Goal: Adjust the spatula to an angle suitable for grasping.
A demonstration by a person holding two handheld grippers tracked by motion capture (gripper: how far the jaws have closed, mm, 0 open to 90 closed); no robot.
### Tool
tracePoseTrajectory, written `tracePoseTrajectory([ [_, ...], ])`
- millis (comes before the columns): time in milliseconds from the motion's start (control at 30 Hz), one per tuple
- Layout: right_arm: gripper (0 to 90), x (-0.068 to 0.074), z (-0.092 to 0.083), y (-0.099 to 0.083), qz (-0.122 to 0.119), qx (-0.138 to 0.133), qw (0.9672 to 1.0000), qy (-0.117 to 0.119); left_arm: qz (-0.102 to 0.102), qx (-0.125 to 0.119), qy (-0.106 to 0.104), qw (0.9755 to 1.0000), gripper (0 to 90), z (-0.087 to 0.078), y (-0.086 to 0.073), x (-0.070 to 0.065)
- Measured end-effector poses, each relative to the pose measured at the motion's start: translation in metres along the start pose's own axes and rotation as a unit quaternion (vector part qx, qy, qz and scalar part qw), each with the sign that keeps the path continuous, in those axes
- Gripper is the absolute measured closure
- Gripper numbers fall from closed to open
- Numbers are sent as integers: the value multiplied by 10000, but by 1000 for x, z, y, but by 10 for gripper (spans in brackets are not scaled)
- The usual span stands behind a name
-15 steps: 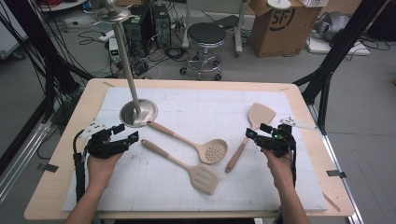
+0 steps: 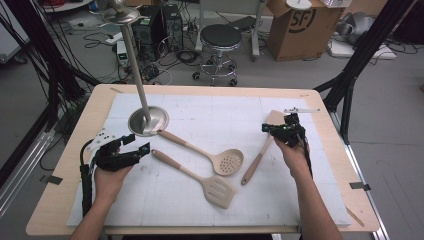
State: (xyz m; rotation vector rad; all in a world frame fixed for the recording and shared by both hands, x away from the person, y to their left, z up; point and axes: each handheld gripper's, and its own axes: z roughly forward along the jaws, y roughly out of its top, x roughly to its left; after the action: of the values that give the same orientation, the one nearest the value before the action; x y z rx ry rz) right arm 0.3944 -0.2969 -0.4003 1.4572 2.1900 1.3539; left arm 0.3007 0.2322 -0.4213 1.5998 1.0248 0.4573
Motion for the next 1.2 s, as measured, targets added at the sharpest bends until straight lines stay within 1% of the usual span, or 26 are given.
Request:
tracePoseTrajectory([
  [100,898,-6,10,-2,52,148,9999,49,69,4,-44,10000,255,0,0,-3],
  [167,899,-8,16,-3,44,298,9995,64,77,19,-42,10000,255,0,0,-3],
  [200,898,-8,18,-4,36,331,9994,71,82,24,-44,10000,256,0,-1,-3],
  [267,899,-11,23,-4,97,457,9989,79,71,32,-32,10000,256,0,-1,-3],
  [400,898,-19,35,-4,138,642,9978,44,82,47,-41,9999,258,1,-1,-3],
  [500,899,-26,45,-8,153,817,9965,-95,87,28,-49,9999,259,1,-1,-5],
  [600,900,-36,53,-14,207,1127,9930,-288,84,5,-52,10000,259,1,-1,-4],
  [633,900,-39,53,-15,216,1154,9927,-278,85,10,-47,10000,259,1,-1,-4],
  [667,900,-40,51,-16,274,1146,9928,-218,79,14,-54,10000,259,1,-1,-3],
  [700,900,-40,51,-15,233,1137,9929,-262,84,15,-59,9999,259,1,-1,-3],
  [733,900,-38,51,-15,98,1209,9921,-335,95,22,-59,9999,259,1,-1,-3],
  [767,900,-36,50,-15,65,1258,9913,-380,95,22,-59,9999,259,1,-1,-3],
  [833,900,-37,47,-16,148,1301,9906,-390,86,19,-67,9999,259,1,-1,-3],
  [867,900,-38,45,-16,239,1344,9899,-389,106,9,-81,9999,259,1,-1,-4],
  [967,900,-38,37,-18,349,1513,9871,-402,107,22,-94,9999,259,1,-1,-4],
  [1067,900,-36,28,-22,297,1570,9859,-499,106,39,-96,9999,259,1,-1,-4],
  [1100,900,-35,24,-23,314,1651,9844,-519,106,45,-103,9999,260,2,-2,-5],
  [1167,900,-34,17,-29,363,1687,9835,-540,113,38,-102,9999,261,2,-2,-6],
  [1200,900,-32,13,-31,342,1779,9819,-547,115,46,-108,9999,261,2,-2,-6],
])
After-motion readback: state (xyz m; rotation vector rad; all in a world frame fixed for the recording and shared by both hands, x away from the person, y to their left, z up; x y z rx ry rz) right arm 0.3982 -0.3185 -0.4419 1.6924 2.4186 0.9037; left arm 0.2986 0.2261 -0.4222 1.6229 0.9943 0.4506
